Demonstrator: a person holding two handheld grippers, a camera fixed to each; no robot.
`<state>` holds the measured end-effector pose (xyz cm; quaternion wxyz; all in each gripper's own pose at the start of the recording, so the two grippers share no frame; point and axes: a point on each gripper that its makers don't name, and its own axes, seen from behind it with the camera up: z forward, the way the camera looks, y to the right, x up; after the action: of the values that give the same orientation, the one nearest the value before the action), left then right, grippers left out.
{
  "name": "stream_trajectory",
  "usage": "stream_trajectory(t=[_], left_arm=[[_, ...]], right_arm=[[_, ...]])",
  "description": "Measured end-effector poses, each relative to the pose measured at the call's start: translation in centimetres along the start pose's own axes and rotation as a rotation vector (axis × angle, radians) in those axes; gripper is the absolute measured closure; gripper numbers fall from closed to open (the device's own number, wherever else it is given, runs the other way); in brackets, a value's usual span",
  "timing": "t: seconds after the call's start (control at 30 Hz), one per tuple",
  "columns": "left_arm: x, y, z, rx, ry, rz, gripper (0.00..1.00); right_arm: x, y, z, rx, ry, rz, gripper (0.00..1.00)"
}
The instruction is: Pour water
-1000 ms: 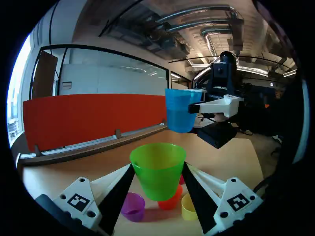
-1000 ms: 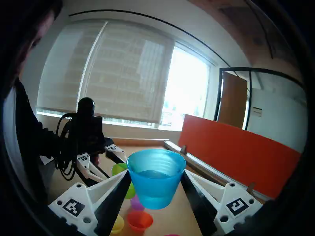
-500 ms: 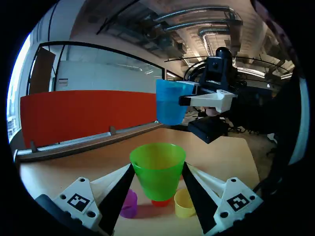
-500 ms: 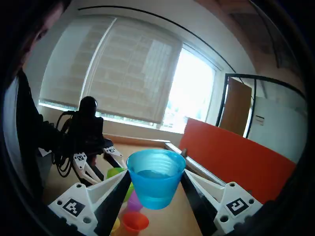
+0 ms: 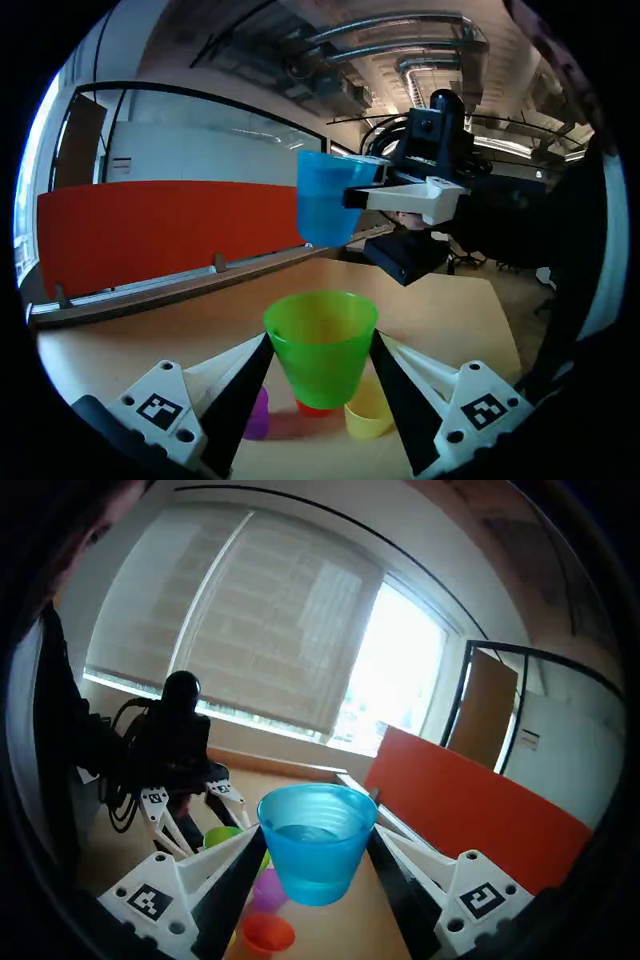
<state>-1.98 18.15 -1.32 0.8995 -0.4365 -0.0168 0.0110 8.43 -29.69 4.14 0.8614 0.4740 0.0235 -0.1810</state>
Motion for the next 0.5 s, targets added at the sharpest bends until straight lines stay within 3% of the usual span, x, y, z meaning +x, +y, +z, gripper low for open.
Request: stream_trajectory(t=[0.5], left_arm=[[-0.5, 0.9, -0.4, -0.031, -0.002, -0.005, 0.16]], right_arm=[[1.1, 0.2, 0.7, 0.007, 0.012, -0.075, 0.12]])
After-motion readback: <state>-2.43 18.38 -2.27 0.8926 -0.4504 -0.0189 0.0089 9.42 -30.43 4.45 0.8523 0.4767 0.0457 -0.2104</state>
